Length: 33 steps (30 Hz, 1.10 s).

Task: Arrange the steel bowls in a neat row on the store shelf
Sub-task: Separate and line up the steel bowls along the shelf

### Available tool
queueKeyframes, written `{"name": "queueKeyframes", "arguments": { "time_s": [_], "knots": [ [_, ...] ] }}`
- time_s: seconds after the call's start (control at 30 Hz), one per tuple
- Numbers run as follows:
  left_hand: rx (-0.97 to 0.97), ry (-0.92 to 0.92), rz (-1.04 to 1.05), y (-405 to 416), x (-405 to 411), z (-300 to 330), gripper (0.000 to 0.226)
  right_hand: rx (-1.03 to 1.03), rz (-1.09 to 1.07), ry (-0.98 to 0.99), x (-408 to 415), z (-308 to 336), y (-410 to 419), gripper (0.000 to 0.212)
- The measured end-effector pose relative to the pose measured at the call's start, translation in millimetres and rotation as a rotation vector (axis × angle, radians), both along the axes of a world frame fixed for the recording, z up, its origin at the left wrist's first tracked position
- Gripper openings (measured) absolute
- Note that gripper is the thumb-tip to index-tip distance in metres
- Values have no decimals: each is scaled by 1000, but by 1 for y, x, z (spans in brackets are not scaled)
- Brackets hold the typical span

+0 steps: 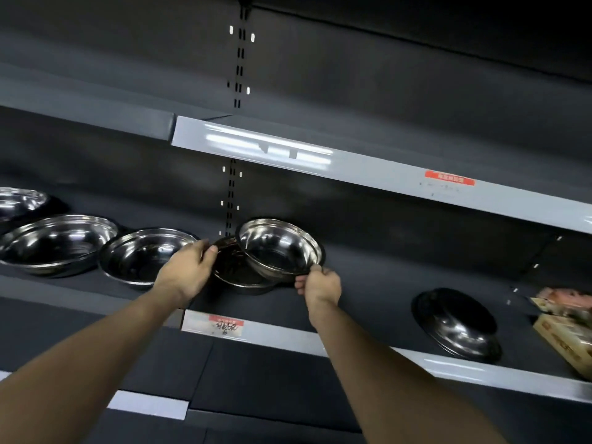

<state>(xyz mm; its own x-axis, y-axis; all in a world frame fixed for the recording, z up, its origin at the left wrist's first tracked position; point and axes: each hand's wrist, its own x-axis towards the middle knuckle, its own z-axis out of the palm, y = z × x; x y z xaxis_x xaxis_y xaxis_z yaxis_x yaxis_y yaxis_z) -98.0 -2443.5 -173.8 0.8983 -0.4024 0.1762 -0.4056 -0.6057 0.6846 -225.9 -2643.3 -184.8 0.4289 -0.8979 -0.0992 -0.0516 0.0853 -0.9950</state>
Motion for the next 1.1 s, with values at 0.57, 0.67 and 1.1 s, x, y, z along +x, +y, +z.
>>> {"name": "queueKeyframes", "arguments": {
  "time_s": [0.57, 0.67, 1.1],
  "knots": [
    [40, -21, 13, 38, 21, -6, 44, 13, 81, 129, 46, -18, 31, 25],
    [24, -27, 4, 39, 24, -7, 43, 38, 79, 165, 42, -24, 33, 34],
    [-24, -84, -120, 5, 10, -10, 38, 57, 88, 286, 11, -39, 20, 25]
  ]
}}
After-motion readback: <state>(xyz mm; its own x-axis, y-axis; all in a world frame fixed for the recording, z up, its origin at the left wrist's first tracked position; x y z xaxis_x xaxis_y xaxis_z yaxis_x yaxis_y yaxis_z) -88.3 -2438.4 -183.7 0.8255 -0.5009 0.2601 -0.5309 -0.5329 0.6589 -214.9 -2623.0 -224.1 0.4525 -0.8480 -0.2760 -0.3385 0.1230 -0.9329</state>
